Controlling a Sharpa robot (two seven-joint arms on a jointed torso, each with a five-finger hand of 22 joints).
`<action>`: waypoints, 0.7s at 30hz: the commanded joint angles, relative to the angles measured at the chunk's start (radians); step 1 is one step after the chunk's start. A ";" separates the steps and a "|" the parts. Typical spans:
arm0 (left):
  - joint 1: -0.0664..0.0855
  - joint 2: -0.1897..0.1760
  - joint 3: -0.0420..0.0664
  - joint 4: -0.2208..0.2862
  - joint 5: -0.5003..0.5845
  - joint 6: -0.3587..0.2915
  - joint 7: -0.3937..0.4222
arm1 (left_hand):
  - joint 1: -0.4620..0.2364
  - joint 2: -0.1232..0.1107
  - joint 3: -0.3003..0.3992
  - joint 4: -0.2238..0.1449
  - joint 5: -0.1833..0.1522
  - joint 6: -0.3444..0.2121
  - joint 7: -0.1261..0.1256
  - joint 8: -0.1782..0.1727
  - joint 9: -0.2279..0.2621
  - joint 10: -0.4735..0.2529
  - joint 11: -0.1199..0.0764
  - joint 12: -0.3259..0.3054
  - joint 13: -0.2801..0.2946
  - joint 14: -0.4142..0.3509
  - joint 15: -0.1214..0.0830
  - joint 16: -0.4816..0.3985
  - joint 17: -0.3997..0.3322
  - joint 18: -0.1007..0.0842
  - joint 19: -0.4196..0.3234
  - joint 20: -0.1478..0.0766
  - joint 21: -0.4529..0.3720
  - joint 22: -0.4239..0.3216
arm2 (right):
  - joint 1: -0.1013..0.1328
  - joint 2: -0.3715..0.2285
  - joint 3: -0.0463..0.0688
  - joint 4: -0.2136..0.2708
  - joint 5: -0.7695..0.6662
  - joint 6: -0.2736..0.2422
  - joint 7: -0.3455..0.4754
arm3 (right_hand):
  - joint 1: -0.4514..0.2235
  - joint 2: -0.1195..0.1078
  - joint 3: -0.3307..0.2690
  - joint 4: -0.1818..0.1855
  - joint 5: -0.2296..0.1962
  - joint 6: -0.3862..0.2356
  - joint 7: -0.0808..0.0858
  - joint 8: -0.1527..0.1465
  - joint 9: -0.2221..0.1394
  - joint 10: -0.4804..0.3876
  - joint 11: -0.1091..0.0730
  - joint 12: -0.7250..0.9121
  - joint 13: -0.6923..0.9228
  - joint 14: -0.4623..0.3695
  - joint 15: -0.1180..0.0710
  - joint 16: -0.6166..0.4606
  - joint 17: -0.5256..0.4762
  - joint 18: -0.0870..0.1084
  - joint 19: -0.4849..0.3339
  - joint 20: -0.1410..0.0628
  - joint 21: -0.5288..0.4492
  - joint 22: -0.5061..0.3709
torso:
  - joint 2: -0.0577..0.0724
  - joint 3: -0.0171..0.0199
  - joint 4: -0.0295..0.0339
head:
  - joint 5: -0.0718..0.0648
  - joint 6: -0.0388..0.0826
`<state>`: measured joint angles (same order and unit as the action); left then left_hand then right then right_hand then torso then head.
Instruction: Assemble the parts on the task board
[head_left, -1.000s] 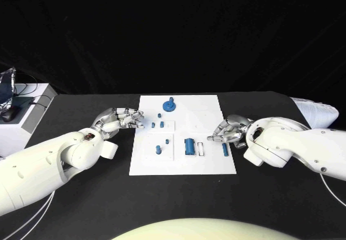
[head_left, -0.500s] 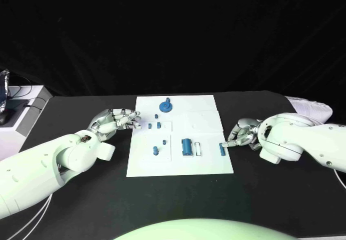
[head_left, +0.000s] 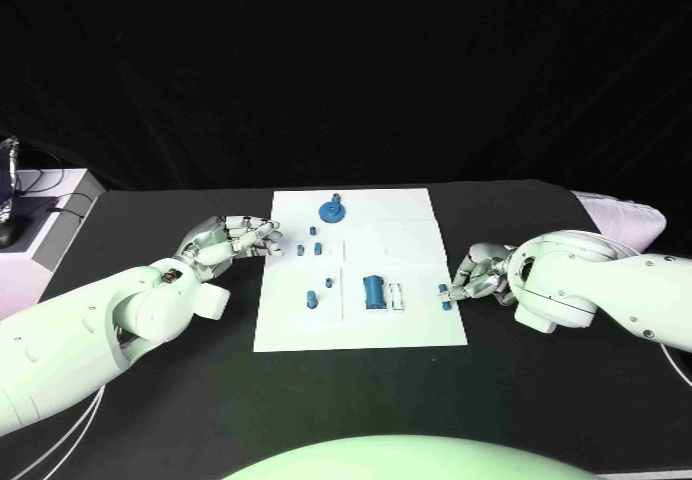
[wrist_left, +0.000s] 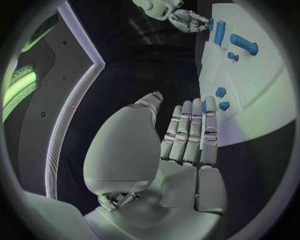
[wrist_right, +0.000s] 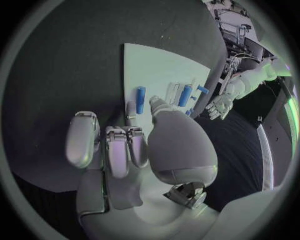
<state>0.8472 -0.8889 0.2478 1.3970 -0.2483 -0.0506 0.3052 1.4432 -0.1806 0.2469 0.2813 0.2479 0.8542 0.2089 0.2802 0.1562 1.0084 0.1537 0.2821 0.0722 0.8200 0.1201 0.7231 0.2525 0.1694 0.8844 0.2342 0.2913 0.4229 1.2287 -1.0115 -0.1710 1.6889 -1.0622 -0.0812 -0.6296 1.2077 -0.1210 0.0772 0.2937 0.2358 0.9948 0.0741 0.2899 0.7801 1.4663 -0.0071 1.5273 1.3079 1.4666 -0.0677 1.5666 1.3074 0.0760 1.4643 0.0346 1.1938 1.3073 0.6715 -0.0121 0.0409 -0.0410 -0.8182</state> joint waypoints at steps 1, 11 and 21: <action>-0.001 0.002 0.001 -0.001 -0.020 0.017 0.007 | 0.004 -0.004 -0.006 -0.002 -0.006 -0.003 -0.002 0.000 -0.001 -0.005 0.003 -0.004 -0.002 -0.002 -0.001 -0.004 0.001 0.010 0.010 0.000 -0.004 -0.001 | -0.003 0.004 -0.001 0.001 -0.010 0.003 -0.014 | -0.008 0.001 -0.006 0.000 -0.006 0.008 0.002 -0.005 0.002 0.089 0.007 0.003 0.242 0.104 0.004 0.004 0.263 -0.020 0.055 0.007 0.007 0.190 | 0.000 -0.0006 -0.0005 | 0.000 -0.002; -0.001 0.000 0.001 -0.001 -0.026 0.019 0.007 | 0.004 -0.004 -0.006 -0.002 -0.006 -0.003 -0.002 0.000 -0.001 -0.005 0.003 -0.004 -0.002 -0.002 -0.001 -0.004 0.001 0.010 0.010 0.000 -0.004 -0.001 | -0.024 0.032 -0.005 -0.014 -0.049 0.002 -0.027 | 0.010 0.008 0.001 -0.006 -0.003 0.009 0.000 -0.007 0.005 0.090 0.005 0.005 0.243 0.104 0.003 0.004 0.263 -0.021 0.055 0.006 0.009 0.190 | 0.000 0.0004 0.0002 | 0.004 -0.005; -0.002 -0.003 0.001 0.000 -0.024 0.019 0.007 | 0.004 -0.003 -0.007 -0.001 -0.006 -0.003 0.000 0.000 -0.001 -0.007 0.004 -0.005 -0.002 -0.002 0.000 -0.005 0.001 0.010 0.010 0.000 -0.004 -0.002 | -0.041 0.054 -0.007 -0.031 -0.109 -0.018 -0.041 | 0.063 0.019 0.028 -0.008 -0.004 0.010 -0.001 -0.014 0.008 0.093 0.004 0.012 0.246 0.104 0.002 0.004 0.263 -0.022 0.056 0.005 0.021 0.192 | 0.000 0.0011 -0.0015 | 0.007 -0.007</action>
<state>0.8458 -0.8931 0.2477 1.3940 -0.2689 -0.0495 0.3040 1.4433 -0.1805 0.2470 0.2813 0.2479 0.8542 0.2089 0.2802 0.1563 1.0044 0.1576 0.2817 0.0714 0.8200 0.1201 0.7232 0.2523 0.1694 0.8843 0.2342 0.2913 0.4231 1.1981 -0.9627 -0.1707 1.6649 -1.1208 -0.0970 -0.6501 1.2631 -0.1018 0.0995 0.2859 0.2303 1.0136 0.0730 0.2901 0.8542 1.4664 -0.0071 1.5339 1.3077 1.4666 -0.0677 1.5666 1.3074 0.0613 1.4643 0.0345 1.2093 1.3080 0.6713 -0.0113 0.0403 -0.0341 -0.8249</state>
